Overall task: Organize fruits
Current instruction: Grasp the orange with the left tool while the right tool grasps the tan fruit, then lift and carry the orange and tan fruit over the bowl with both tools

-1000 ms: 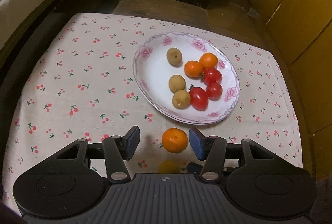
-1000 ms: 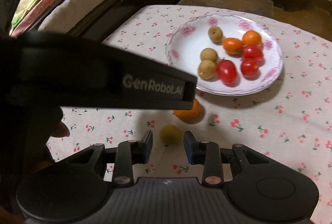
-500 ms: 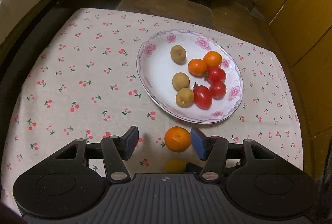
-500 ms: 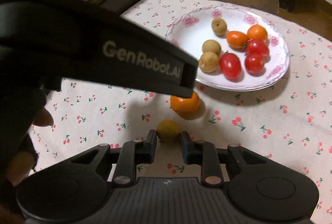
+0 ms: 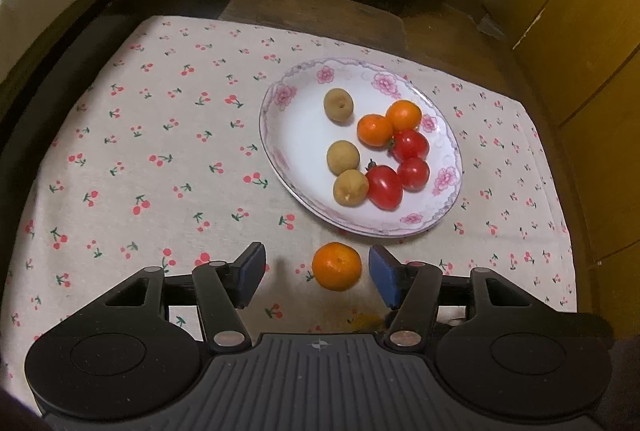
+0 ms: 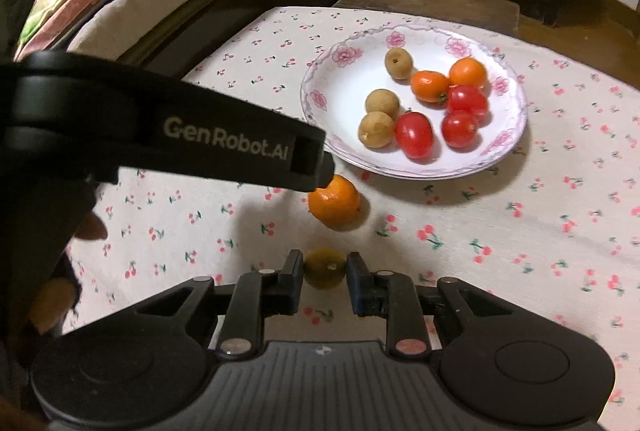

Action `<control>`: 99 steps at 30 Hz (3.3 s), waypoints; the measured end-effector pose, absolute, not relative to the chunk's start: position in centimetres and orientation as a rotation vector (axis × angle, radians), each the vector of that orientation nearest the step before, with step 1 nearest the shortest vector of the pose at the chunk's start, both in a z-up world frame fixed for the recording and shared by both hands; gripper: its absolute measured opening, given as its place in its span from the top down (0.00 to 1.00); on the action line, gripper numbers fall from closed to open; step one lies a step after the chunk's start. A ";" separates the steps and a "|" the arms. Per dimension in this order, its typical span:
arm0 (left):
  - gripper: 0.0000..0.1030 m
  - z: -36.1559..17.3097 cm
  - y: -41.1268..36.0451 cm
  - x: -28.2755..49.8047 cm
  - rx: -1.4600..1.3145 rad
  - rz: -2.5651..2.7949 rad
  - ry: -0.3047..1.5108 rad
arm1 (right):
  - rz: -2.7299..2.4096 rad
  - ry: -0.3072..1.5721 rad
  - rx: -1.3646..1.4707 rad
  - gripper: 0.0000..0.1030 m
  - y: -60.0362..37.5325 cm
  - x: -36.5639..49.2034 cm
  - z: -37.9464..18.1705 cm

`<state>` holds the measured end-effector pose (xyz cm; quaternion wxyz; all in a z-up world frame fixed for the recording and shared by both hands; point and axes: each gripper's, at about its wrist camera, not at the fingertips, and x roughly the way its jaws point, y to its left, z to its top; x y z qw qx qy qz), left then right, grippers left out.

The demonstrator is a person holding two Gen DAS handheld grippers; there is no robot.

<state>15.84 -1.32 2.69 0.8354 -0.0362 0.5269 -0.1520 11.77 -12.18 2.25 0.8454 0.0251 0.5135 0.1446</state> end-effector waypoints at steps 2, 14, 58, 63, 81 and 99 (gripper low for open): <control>0.37 2.3 -1.5 15.8 -0.079 -0.329 1.130 | 0.291 1.088 0.041 0.75 -12.8 11.6 2.5; 0.42 0.3 -3.9 15.9 -0.028 -0.317 1.157 | 0.230 1.096 0.074 0.75 -16.1 10.3 1.9; 0.59 -0.2 -4.7 15.6 0.048 -0.295 1.148 | 0.198 1.114 0.062 0.73 -17.0 10.9 0.9; 0.59 0.5 -4.5 15.1 0.049 -0.302 1.136 | 0.201 1.095 0.069 0.73 -17.0 10.8 1.6; 0.59 2.4 -4.3 14.7 0.021 -0.321 1.098 | 0.182 1.025 0.141 0.73 -17.9 12.1 3.8; 0.59 3.1 -4.4 15.8 0.001 -0.310 1.083 | 0.168 0.994 0.170 0.73 -18.4 14.4 4.9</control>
